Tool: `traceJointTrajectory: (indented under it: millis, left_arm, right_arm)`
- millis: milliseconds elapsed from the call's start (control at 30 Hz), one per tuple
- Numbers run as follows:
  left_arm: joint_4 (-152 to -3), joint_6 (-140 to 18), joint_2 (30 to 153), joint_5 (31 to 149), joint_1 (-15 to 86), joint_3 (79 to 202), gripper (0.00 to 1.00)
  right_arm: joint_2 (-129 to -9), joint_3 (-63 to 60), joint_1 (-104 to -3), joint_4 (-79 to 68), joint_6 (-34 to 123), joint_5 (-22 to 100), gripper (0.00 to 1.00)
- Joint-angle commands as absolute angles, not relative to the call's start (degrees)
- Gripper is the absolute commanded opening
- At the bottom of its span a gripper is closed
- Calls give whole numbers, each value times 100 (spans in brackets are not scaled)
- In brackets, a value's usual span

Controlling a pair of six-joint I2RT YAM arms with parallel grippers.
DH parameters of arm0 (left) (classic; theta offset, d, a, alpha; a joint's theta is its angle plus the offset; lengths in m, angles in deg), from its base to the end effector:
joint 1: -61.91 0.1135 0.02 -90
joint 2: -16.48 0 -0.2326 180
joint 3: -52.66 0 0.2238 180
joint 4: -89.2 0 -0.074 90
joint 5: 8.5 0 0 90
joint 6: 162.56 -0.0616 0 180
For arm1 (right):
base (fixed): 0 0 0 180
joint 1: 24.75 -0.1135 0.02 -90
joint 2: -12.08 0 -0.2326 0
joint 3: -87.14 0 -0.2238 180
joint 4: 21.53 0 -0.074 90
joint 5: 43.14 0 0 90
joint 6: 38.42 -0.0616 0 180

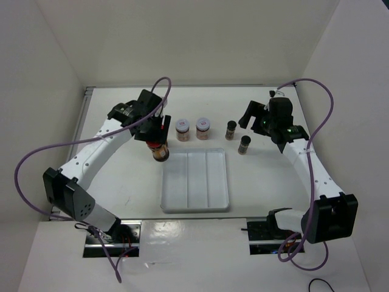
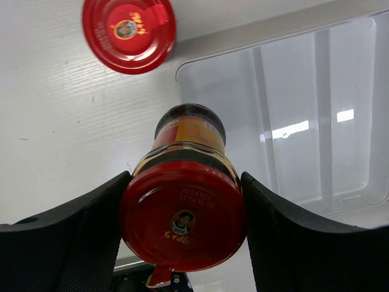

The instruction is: Organize the condiment bottles

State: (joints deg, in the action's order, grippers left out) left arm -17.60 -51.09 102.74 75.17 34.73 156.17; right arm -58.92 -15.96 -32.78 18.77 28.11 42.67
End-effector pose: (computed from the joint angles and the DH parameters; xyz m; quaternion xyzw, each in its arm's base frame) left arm 0.2649 -0.1284 0.2999 0.0314 0.9543 -0.0723 0.2881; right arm 0.2753 0.0434 0.2799 0.1019 0.8783 0.1576 0.4398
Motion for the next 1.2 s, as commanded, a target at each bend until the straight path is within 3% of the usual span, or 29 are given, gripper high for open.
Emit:
traceJointTrajectory:
  millis: [0, 1167]
  left_arm:
    - [-1882, -4962, 10515, 7622, 3239, 15944, 34]
    - [-2823, -4857, 11869, 7429, 2728, 15830, 34]
  right_arm:
    - [-5893, -1622, -3337, 1907, 2872, 4431, 99]
    - [-5893, -1675, -3337, 1960, 2925, 4598, 99]
